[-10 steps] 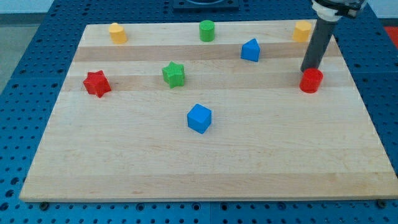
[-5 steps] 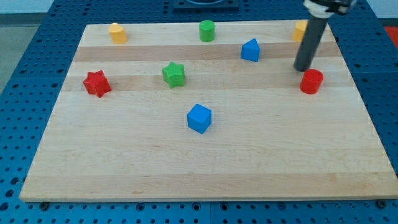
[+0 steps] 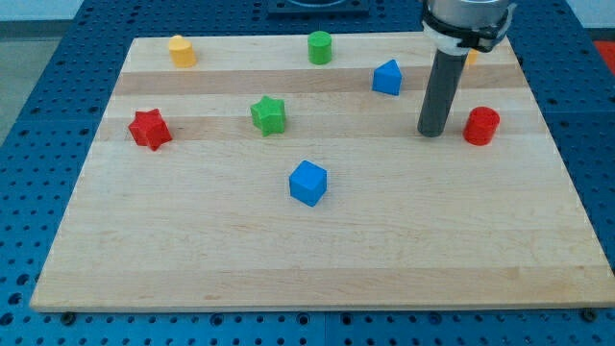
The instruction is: Push the red circle towards the center right
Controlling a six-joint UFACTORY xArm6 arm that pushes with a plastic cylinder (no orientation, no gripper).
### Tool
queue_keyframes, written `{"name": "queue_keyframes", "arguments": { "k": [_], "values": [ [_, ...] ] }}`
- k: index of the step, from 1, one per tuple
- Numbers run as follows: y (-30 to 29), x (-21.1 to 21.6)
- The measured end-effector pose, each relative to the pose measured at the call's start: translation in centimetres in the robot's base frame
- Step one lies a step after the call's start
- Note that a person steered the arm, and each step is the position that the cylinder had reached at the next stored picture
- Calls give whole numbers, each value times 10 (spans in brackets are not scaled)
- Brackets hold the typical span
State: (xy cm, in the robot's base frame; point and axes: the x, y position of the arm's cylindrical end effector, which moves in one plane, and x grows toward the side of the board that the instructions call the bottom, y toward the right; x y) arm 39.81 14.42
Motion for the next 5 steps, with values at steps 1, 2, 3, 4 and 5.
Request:
{"name": "queue_keyframes", "arguments": {
  "k": [1, 2, 3, 4, 5],
  "values": [
    [10, 0],
    [24, 0],
    [29, 0],
    [31, 0],
    [34, 0]
  ]
}}
